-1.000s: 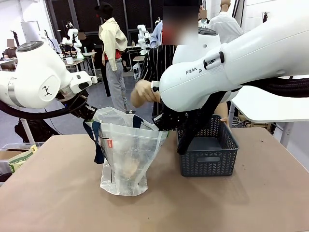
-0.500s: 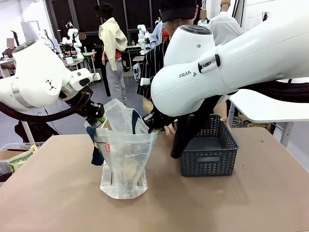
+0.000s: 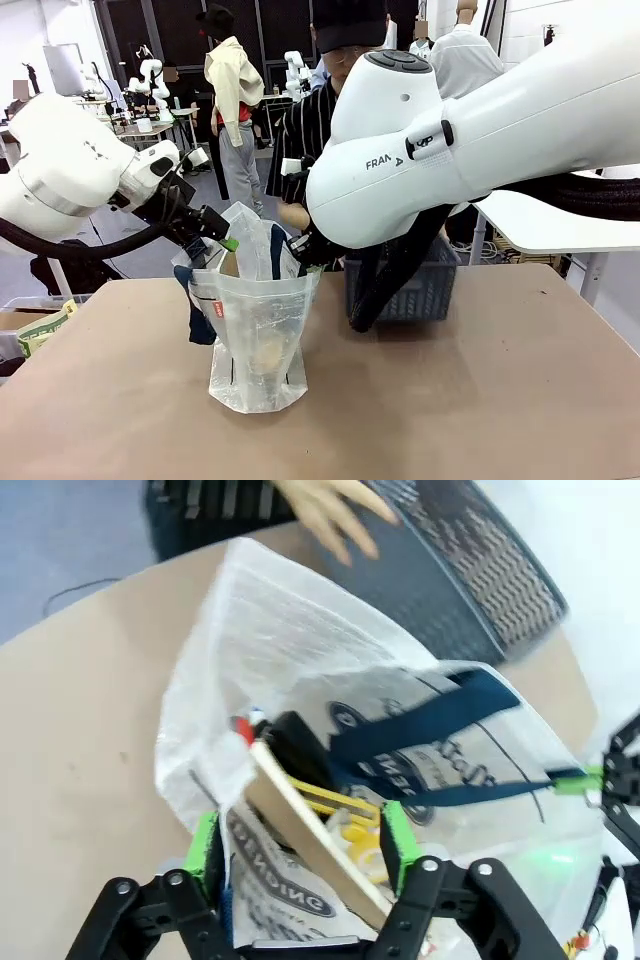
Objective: Transfer purchased items from the store into the shopping bag.
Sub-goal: Move the Reusable shopping bag to the right side of the table.
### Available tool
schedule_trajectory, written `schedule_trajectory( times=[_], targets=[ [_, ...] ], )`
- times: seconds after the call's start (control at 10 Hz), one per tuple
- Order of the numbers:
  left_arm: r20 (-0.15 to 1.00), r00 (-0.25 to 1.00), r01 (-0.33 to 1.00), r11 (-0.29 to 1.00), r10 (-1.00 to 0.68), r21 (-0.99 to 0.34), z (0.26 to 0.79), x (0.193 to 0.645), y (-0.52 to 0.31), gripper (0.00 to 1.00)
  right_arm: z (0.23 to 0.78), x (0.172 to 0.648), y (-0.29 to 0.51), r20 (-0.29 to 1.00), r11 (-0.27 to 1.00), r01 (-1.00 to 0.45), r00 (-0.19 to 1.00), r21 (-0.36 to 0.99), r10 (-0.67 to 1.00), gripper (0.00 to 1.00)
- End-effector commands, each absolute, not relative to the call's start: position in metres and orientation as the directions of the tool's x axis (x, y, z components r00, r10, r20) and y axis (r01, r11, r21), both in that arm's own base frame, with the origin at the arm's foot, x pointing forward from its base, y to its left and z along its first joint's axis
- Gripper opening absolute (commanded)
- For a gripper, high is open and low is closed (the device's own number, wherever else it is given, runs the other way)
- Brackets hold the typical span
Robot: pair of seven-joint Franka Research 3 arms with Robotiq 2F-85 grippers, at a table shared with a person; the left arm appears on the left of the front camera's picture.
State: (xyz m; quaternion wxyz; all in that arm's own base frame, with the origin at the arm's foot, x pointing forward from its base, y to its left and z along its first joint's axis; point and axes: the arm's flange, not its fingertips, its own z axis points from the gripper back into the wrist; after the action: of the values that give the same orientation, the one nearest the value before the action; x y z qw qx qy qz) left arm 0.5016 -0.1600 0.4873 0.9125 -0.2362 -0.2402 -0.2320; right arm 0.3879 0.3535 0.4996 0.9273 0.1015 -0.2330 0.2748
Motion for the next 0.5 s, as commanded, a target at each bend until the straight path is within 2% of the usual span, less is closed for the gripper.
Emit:
schedule_trajectory(
  times=[0.0, 0.4],
  targets=[
    [0.544, 0.770, 0.586, 0.707, -0.333, -0.397, 0.483, 0.504, -0.147, 1.00, 0.503, 0.386, 0.362, 0.514, 0.841, -0.539, 0.734, 0.045, 0.444, 0.00],
    [0.579, 0.742, 0.647, 0.588, -0.338, -0.486, 0.479, 0.502, -0.155, 1.00, 0.507, 0.380, 0.378, 0.537, 0.843, -0.538, 0.715, 0.016, 0.446, 0.00]
  ],
)
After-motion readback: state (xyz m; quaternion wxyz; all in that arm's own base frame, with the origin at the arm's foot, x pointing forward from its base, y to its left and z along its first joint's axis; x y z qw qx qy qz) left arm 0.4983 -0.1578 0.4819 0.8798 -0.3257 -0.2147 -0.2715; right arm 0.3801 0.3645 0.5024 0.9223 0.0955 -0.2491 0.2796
